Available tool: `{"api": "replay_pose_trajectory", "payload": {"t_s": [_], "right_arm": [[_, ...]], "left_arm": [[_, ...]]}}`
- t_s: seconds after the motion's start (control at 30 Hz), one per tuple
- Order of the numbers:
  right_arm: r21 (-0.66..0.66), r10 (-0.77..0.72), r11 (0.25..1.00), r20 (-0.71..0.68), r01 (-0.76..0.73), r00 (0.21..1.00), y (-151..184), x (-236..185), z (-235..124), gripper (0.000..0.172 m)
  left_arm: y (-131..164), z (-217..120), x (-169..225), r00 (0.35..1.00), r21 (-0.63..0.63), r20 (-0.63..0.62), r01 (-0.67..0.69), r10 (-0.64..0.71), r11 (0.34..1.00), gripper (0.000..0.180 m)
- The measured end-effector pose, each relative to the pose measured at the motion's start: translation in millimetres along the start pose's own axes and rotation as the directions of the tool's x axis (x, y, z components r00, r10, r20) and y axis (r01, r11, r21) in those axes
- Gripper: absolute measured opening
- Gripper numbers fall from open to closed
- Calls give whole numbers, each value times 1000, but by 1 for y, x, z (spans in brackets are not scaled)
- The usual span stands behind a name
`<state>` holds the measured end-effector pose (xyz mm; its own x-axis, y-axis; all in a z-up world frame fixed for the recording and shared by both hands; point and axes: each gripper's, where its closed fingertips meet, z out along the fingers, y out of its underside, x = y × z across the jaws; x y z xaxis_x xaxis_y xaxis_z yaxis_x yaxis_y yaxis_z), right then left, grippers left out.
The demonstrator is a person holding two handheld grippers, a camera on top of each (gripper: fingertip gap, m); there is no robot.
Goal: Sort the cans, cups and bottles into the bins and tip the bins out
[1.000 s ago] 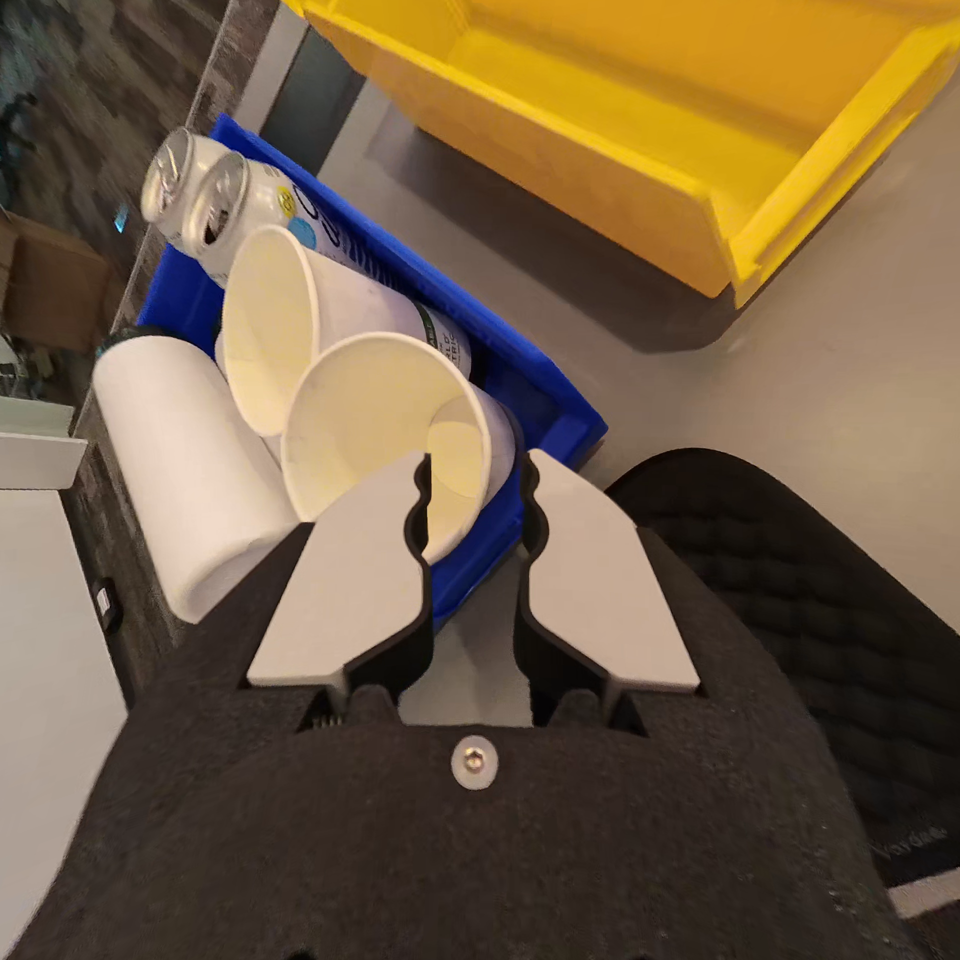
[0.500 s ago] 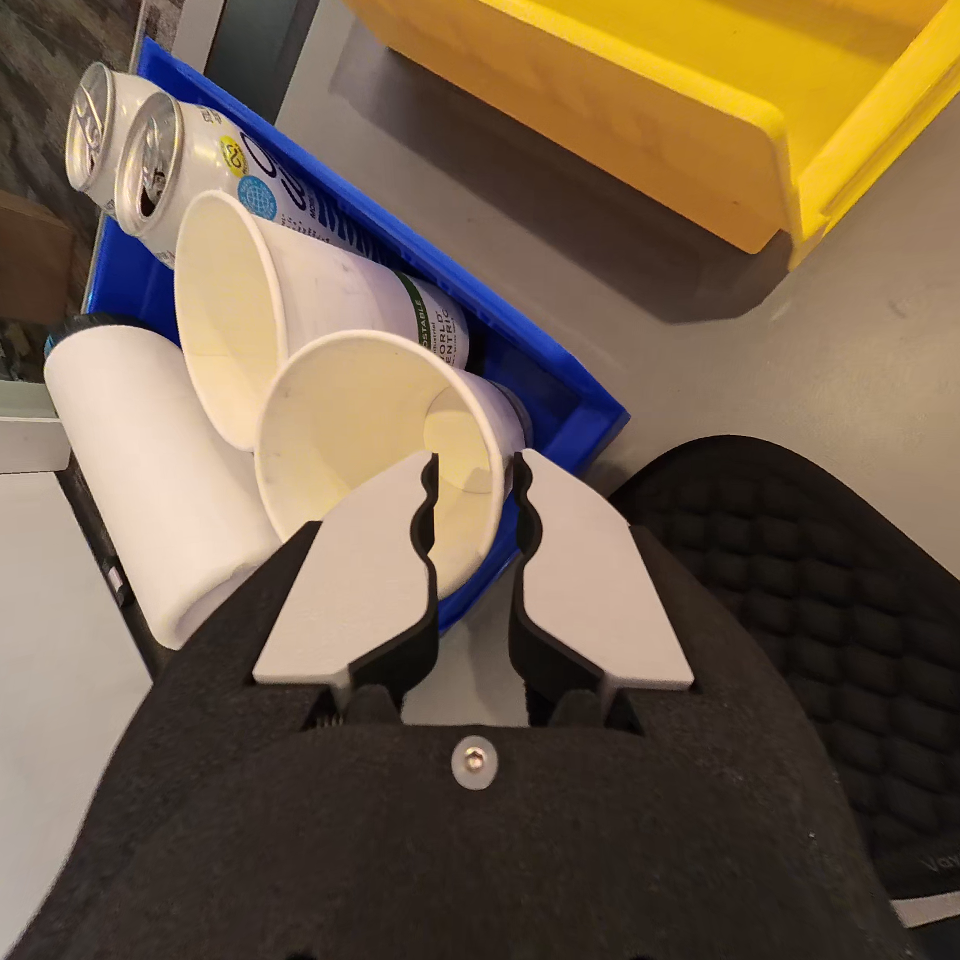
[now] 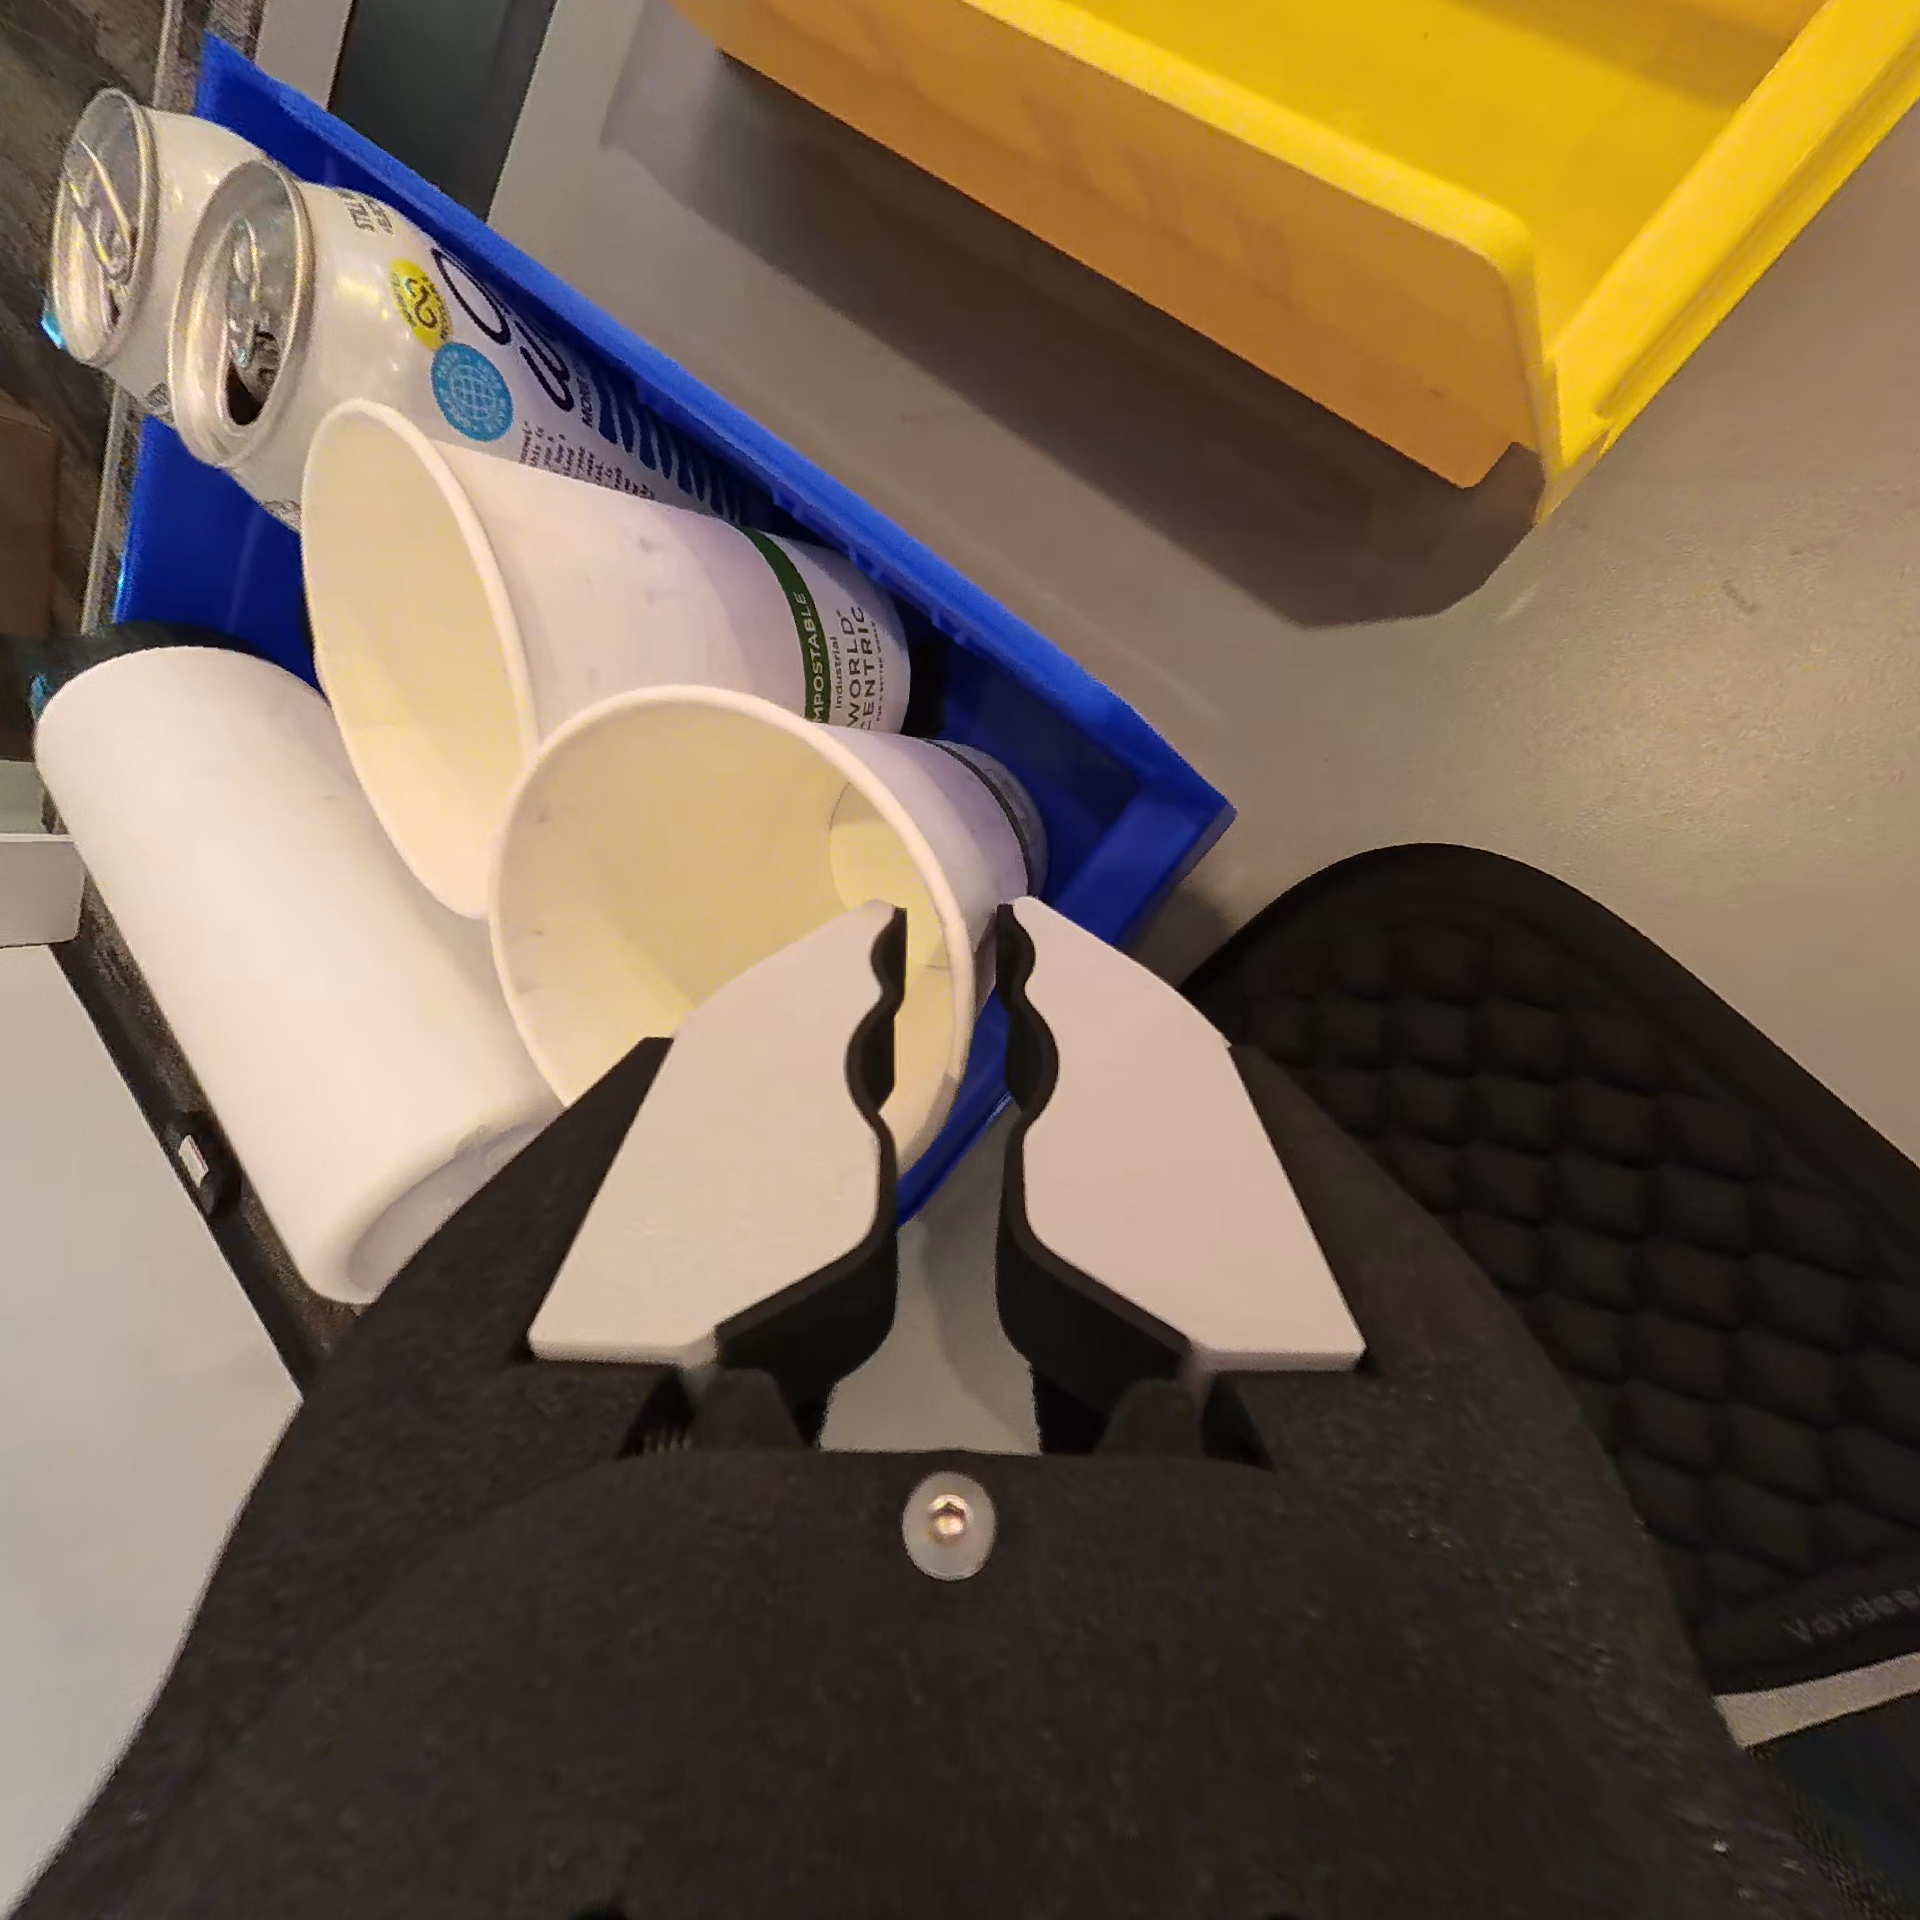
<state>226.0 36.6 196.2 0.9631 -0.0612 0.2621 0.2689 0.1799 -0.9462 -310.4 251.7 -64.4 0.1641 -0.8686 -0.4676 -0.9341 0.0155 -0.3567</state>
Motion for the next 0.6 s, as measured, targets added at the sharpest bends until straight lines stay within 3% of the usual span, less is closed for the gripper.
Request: {"api": "replay_pose_trajectory", "payload": {"t_s": [0.6], "right_arm": [[-22, 13, 1000, 2, -13, 1000, 9, 5, 4, 34]], "left_arm": [[1, -14, 1, 1000, -25, -30, -10, 9, 1000, 6]]}}
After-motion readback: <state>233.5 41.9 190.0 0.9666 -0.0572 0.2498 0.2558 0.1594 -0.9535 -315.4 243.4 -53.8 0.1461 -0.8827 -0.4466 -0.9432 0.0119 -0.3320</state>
